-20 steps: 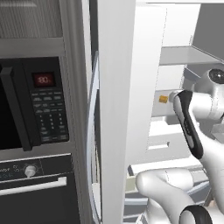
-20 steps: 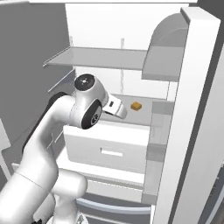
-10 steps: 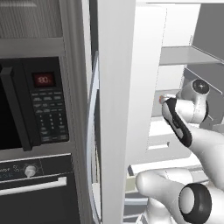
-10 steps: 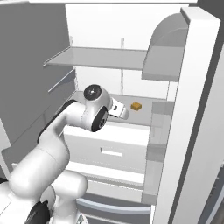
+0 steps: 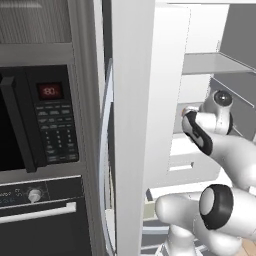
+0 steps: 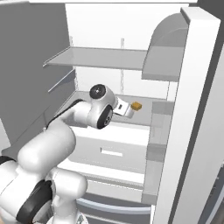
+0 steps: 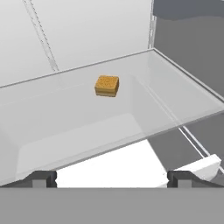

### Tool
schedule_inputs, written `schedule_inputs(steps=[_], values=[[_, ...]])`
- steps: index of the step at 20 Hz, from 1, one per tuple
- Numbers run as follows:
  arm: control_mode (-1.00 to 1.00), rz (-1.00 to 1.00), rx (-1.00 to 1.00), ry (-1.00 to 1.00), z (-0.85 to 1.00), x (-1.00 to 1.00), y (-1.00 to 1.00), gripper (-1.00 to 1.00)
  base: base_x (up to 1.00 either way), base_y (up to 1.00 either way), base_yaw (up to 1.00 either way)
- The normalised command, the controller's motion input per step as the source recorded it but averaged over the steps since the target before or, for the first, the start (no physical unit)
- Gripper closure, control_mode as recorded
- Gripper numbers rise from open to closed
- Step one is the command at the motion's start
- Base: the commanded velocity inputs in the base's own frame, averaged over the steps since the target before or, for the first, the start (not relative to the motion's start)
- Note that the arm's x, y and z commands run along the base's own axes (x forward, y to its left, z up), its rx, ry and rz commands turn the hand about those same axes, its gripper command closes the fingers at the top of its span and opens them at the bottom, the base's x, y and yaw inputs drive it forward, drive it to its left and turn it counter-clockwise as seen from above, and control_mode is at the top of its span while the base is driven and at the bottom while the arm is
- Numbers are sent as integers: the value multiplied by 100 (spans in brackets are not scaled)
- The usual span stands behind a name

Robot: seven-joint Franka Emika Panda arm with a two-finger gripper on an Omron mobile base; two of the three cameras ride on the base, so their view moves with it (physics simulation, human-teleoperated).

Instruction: Take the cakes from the fridge and place them on the empty tray on the dining counter.

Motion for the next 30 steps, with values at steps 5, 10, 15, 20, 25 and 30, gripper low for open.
schedule_inputs(steps=[5,10,15,20,25,30], values=[[-100,-4,0,0,-4,38,-21,-100,0,0,0],[-100,0,0,0,-24,52,-11,-100,0,0,0],[-100,0,0,0,-12,46,-13,-100,0,0,0],[-100,0,0,0,-13,44,-18,-100,0,0,0],[-100,0,0,0,-21,39,-20,-100,0,0,0],[-100,0,0,0,-26,39,-17,-100,0,0,0]])
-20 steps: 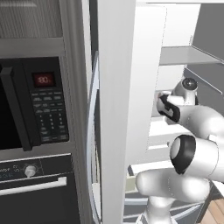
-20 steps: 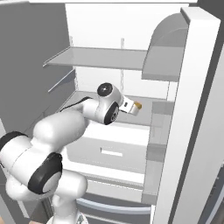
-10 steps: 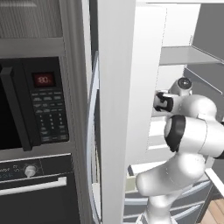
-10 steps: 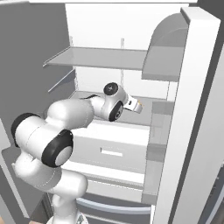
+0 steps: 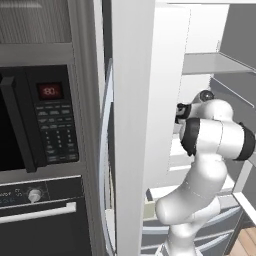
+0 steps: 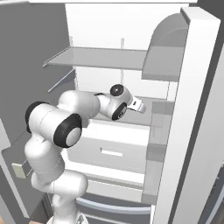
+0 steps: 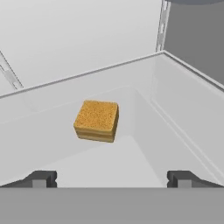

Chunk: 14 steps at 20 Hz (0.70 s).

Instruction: Take the cakes from the fridge and place them on the empty tray on the dining counter.

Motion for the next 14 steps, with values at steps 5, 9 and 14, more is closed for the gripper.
schedule_inputs(steps=[5,9,14], values=[[-100,0,0,0,-22,39,-11,-100,0,0,0],[-100,0,0,0,-21,34,-7,-100,0,0,0],[-100,0,0,0,-23,31,-6,-100,0,0,0]])
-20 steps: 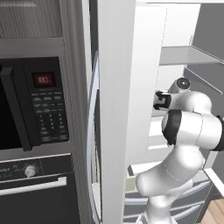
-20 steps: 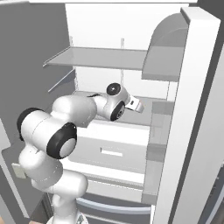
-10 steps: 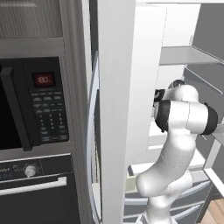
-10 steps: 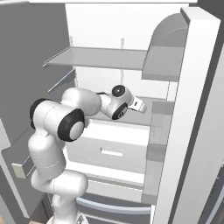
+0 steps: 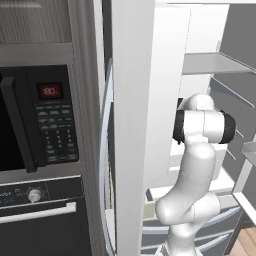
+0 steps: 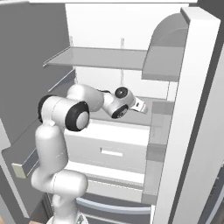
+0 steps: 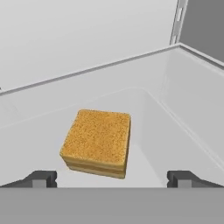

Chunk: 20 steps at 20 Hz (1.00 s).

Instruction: Take the cakes from the fridge and place them on the empty tray on the dining counter.

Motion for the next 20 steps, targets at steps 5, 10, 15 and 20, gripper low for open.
schedule_inputs(steps=[5,10,15,20], values=[[-100,0,0,0,-21,33,-6,-100,0,0,0],[-100,0,0,0,-4,28,-2,-100,0,0,0],[-100,0,0,0,-1,17,0,-100,0,0,0],[-100,0,0,0,-31,37,0,-100,0,0,0]])
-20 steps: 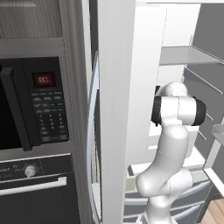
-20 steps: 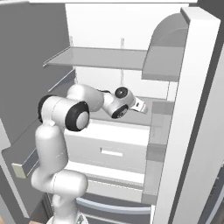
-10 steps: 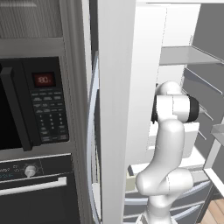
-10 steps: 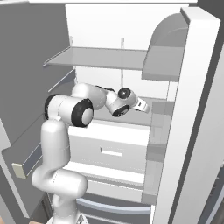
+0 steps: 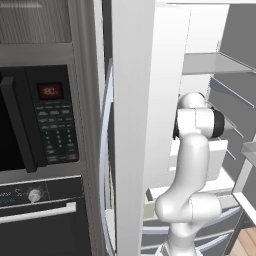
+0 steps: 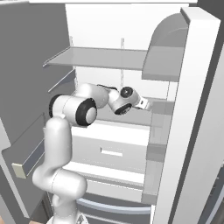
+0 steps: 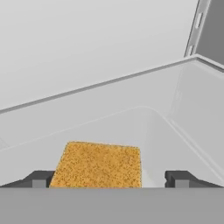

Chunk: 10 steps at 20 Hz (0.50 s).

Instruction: Take the cakes from the fridge and place them on the empty tray on the dining counter.

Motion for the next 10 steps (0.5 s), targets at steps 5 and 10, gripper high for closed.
schedule_inputs(steps=[5,10], values=[[-100,0,0,0,-60,29,0,100,0,0,0],[-100,0,0,0,-13,3,0,100,0,0,0]])
